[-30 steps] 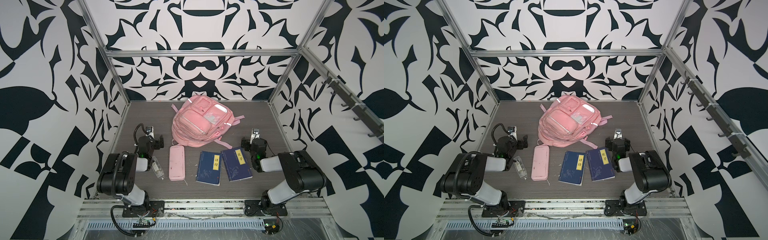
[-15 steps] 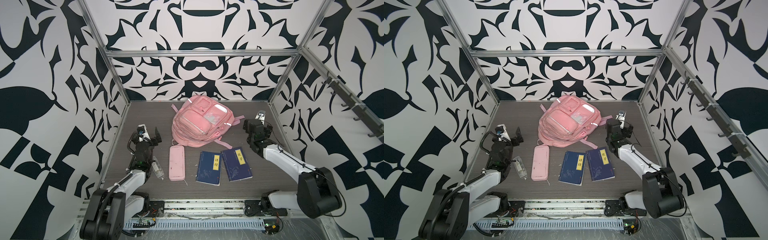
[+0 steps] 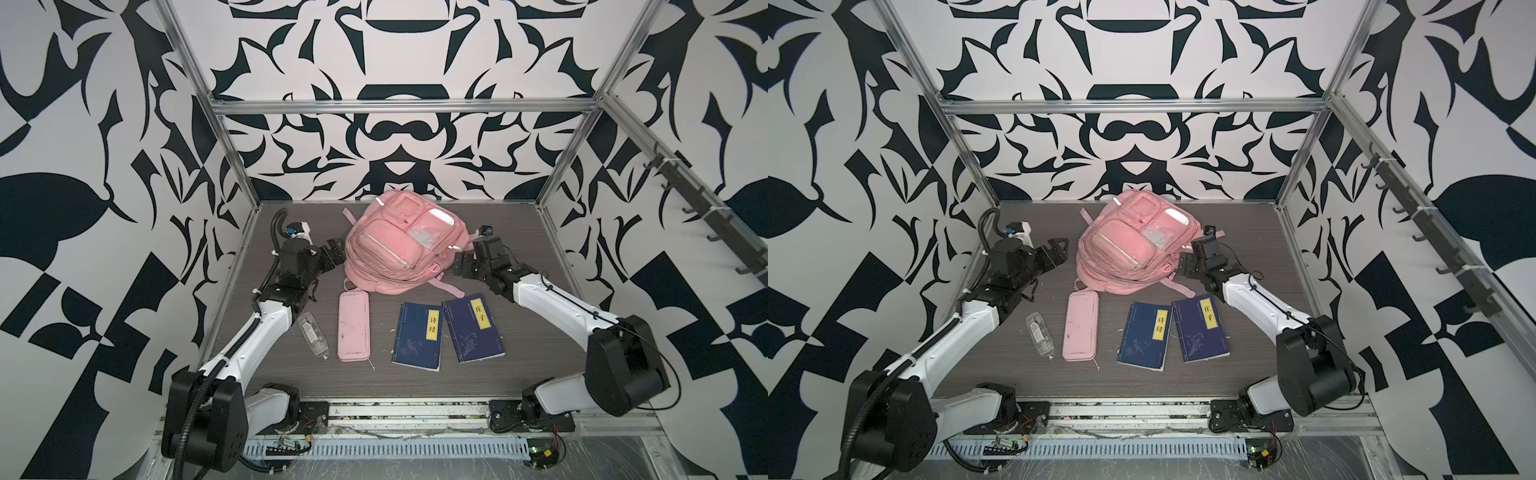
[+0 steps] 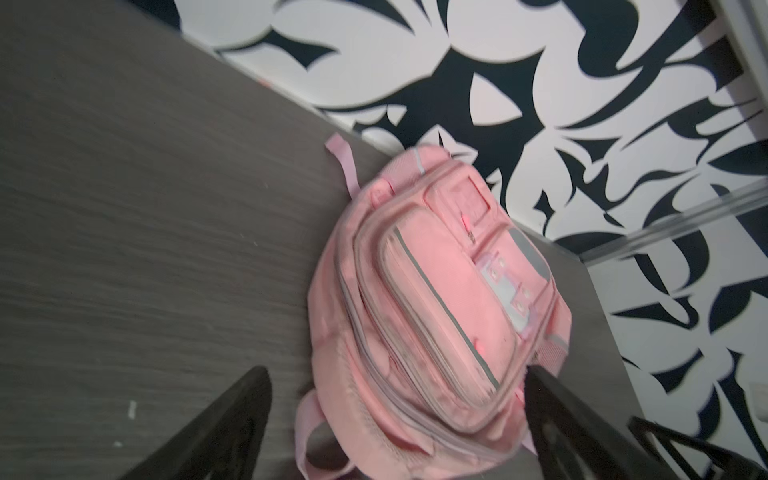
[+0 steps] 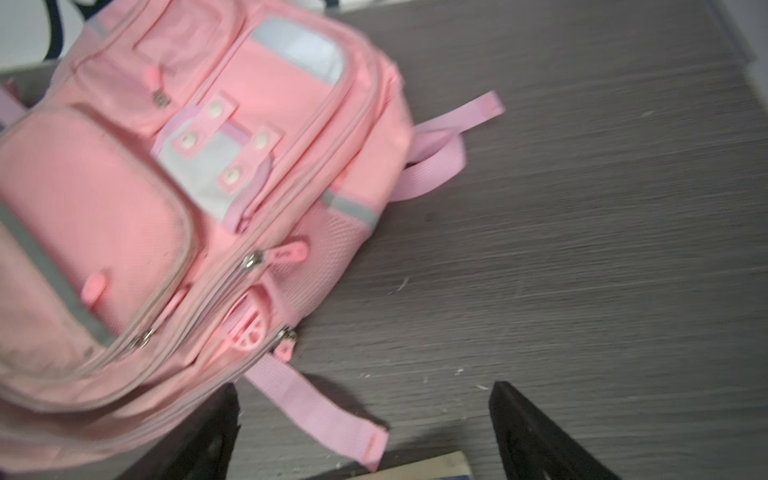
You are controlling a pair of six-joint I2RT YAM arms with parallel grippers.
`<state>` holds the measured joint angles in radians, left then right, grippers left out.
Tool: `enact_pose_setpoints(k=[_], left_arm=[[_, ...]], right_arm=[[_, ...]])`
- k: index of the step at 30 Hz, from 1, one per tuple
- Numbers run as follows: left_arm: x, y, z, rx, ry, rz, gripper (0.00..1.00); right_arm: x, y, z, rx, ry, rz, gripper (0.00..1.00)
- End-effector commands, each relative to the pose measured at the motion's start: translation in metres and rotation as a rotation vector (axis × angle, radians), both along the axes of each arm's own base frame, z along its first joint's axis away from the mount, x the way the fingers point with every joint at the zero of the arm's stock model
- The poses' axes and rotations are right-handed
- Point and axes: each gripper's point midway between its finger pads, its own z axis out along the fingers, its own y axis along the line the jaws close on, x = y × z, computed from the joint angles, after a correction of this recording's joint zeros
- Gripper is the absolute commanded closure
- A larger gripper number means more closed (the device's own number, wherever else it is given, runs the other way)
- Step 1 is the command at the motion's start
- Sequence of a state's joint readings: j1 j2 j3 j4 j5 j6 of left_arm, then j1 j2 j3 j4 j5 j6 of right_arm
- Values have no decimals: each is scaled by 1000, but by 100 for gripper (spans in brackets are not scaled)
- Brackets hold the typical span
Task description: Pack the student bag
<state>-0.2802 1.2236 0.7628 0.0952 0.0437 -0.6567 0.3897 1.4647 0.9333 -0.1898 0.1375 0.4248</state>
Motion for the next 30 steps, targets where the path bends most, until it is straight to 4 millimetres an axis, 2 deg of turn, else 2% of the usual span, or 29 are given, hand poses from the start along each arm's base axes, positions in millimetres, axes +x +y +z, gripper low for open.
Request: enact_pose_setpoints(k=[1, 5, 10, 15, 19, 26, 30], left_arm=[[-11, -53, -13, -144, 151, -124, 6], [-5, -89, -27, -200, 213, -163, 8], [13, -106, -42, -277, 270, -145, 14], [31, -119, -60, -295, 328, -143, 19], [38, -131, -72, -317, 379, -165, 21], [36, -145, -99, -313, 453, -166, 22], [36, -156, -102, -316, 463, -176, 24]], right_arm=[[2, 48, 13, 144, 11, 131, 8], [2, 75, 7, 172, 37, 184, 13], [1, 98, 6, 211, 55, 234, 26], [0, 109, 4, 216, 72, 260, 34], [-2, 107, 3, 195, 74, 250, 34], [-7, 97, -5, 148, 89, 241, 32], [-11, 94, -4, 142, 82, 238, 34]])
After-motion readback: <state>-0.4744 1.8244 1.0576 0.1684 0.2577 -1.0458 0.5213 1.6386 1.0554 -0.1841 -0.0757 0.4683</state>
